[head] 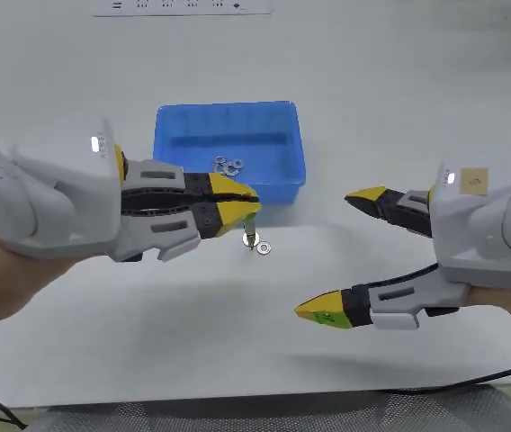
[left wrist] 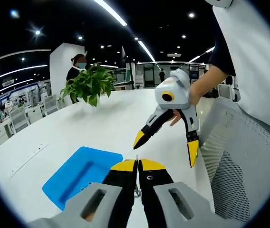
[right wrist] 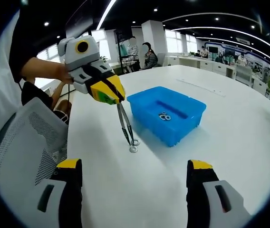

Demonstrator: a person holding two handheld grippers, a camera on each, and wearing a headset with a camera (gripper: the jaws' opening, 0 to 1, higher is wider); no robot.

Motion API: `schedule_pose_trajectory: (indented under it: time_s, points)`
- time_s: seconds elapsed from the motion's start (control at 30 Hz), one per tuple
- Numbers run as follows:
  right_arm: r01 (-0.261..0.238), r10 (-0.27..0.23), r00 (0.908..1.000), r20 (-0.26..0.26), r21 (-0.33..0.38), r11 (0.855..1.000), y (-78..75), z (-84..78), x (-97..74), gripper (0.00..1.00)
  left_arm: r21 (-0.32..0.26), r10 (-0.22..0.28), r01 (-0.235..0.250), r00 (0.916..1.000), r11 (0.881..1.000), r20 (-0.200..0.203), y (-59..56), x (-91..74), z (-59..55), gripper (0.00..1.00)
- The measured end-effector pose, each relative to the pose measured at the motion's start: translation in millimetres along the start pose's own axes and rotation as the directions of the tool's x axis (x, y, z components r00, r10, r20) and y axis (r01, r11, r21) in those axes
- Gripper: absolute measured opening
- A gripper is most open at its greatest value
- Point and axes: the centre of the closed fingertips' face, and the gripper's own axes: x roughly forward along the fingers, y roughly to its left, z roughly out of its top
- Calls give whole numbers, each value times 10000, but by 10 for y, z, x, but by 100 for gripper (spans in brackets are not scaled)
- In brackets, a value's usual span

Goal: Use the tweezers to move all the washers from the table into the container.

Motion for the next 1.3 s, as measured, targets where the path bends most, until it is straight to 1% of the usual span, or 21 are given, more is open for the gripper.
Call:
schedule_pose_trajectory:
  time_s: [0.1, 0.17, 0.2, 0.23, 0.3, 0.37, 0.43, 0.5, 0.57, 0.67, 0.77, 0.9, 1.1, 1.13, 1.2, 1.3]
  points:
    - [-94, 94, 10000, -30, 9, 10000, 14, 3, 33, 89, -123, -62, 62, 10000, 9999, -13, -4, 3, -2, 5]
    - [-227, 227, 9997, 55, -9, 9997, 39, 25, 55, 85, -267, -54, 53, 10000, 9996, -57, 2, 4, -5, 5]
    - [-318, 318, 9994, 129, -1, 9995, 56, 40, 64, 82, -359, 51, -54, 9999, 9993, -107, 27, 0, -9, 5]
    - [-415, 414, 9989, 232, 39, 9991, 74, 59, 75, 79, -558, 49, -56, 9999, 9984, -118, 33, -3, -12, 5]
    - [-567, 555, 9976, 416, 281, 9980, 91, 89, 112, 74, -565, -3, -7, 9998, 9984, -173, 19, -9, -13, 5]
    - [-627, 616, 9975, 358, 308, 9976, 99, 92, 149, 72, -569, -109, 94, 9996, 9983, -251, -4, -11, -13, 5]
    - [-688, 682, 9973, 284, 222, 9974, 105, 94, 175, 68, -589, -161, 143, 9994, 9982, -313, -14, -16, -15, 5]
    - [-817, 809, 9962, 318, 229, 9964, 116, 122, 198, 64, -608, -227, 206, 9991, 9979, -348, -28, -20, -17, 5]
    - [-911, 906, 9951, 394, 123, 9958, 124, 169, 224, 60, -615, -326, 303, 9988, 9976, -372, -50, -21, -17, 5]
    - [-1103, 1105, 9926, 501, -69, 9939, 134, 255, 283, 53, -664, -350, 324, 9986, 9973, -386, -56, -25, -20, 5]
    - [-1322, 1336, 9897, 507, -315, 9907, 147, 321, 360, 47, -692, -416, 386, 9983, 9969, -420, -60, -30, -22, 5]
    - [-1625, 1659, 9852, 427, -734, 9840, 170, 384, 468, 38, -761, -425, 388, 9980, 9963, -468, -49, -45, -33, 5]
    - [-2103, 2134, 9767, 212, -1009, 9724, 195, 378, 563, 27, -826, -524, 481, 9973, 9954, -515, -55, -55, -44, 5]
    - [-2211, 2238, 9745, 153, -1032, 9698, 206, 370, 568, 26, -834, -543, 498, 9972, 9953, -519, -58, -54, -44, 5]
    - [-2430, 2463, 9691, 101, -1295, 9613, 238, 369, 567, 23, -836, -599, 554, 9968, 9950, -527, -67, -46, -43, 5]
    - [-2656, 2660, 9638, -203, -1647, 9499, 264, 332, 575, 19, -763, -739, 694, 9956, 9947, -578, -92, -29, -44, 5]
